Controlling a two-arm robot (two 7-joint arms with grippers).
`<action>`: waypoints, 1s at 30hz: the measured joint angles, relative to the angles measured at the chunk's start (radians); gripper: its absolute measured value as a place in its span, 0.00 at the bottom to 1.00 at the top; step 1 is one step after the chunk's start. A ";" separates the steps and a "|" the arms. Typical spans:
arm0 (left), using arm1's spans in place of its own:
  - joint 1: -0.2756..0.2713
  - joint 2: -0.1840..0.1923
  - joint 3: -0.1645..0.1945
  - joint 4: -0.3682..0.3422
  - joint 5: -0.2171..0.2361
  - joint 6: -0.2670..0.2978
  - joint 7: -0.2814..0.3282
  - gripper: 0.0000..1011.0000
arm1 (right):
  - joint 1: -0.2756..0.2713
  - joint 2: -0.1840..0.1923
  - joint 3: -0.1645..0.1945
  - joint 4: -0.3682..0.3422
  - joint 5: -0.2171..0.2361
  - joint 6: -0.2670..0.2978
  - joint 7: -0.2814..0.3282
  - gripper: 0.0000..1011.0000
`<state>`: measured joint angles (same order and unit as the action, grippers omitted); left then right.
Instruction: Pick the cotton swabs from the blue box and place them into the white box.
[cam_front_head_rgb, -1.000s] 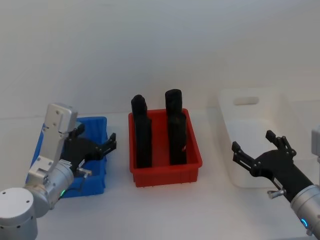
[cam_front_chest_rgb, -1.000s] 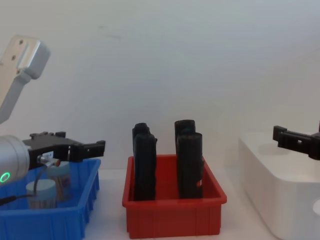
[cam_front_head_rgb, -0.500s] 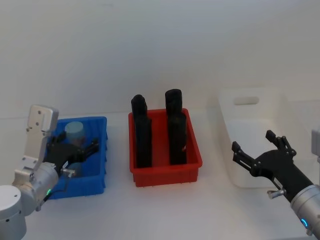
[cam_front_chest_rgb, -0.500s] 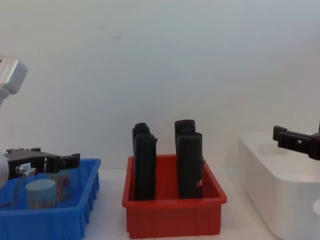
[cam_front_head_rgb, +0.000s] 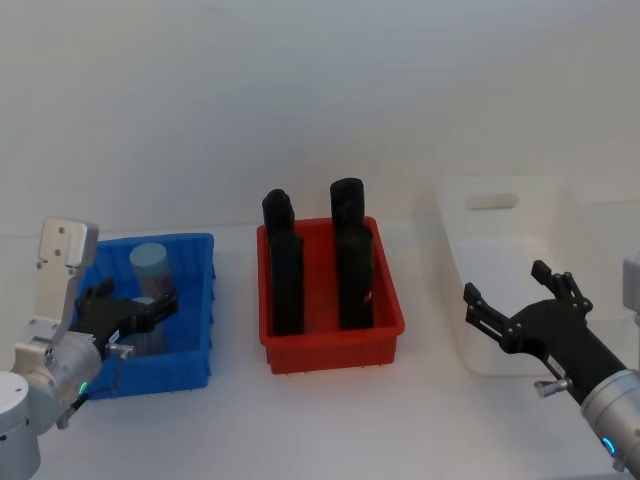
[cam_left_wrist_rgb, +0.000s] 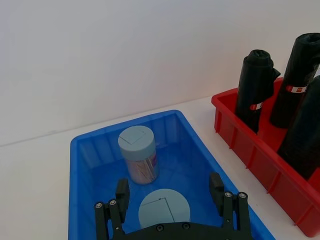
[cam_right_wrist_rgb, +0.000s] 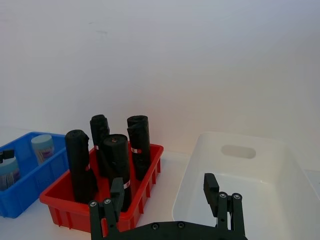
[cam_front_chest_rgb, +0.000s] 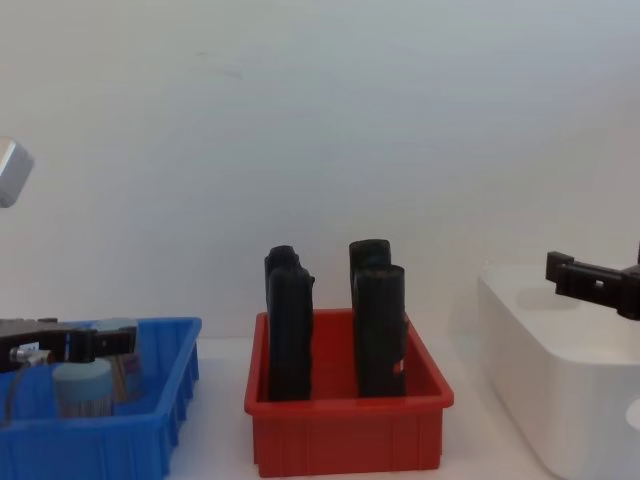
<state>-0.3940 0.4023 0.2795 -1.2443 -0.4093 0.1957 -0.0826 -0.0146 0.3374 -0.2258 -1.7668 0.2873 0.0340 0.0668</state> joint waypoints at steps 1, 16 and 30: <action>-0.001 0.000 -0.001 0.003 0.000 0.001 0.000 0.99 | 0.000 0.000 0.000 0.000 0.000 0.000 0.000 0.99; -0.021 -0.005 -0.009 0.054 0.009 0.012 -0.017 0.99 | 0.000 0.000 0.000 0.000 0.000 0.000 0.000 0.99; -0.040 -0.014 -0.013 0.103 0.009 0.016 -0.039 0.99 | 0.000 0.000 0.000 0.000 0.000 0.000 0.000 0.99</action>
<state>-0.4342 0.3880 0.2669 -1.1412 -0.4005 0.2114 -0.1215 -0.0147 0.3374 -0.2258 -1.7668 0.2873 0.0340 0.0667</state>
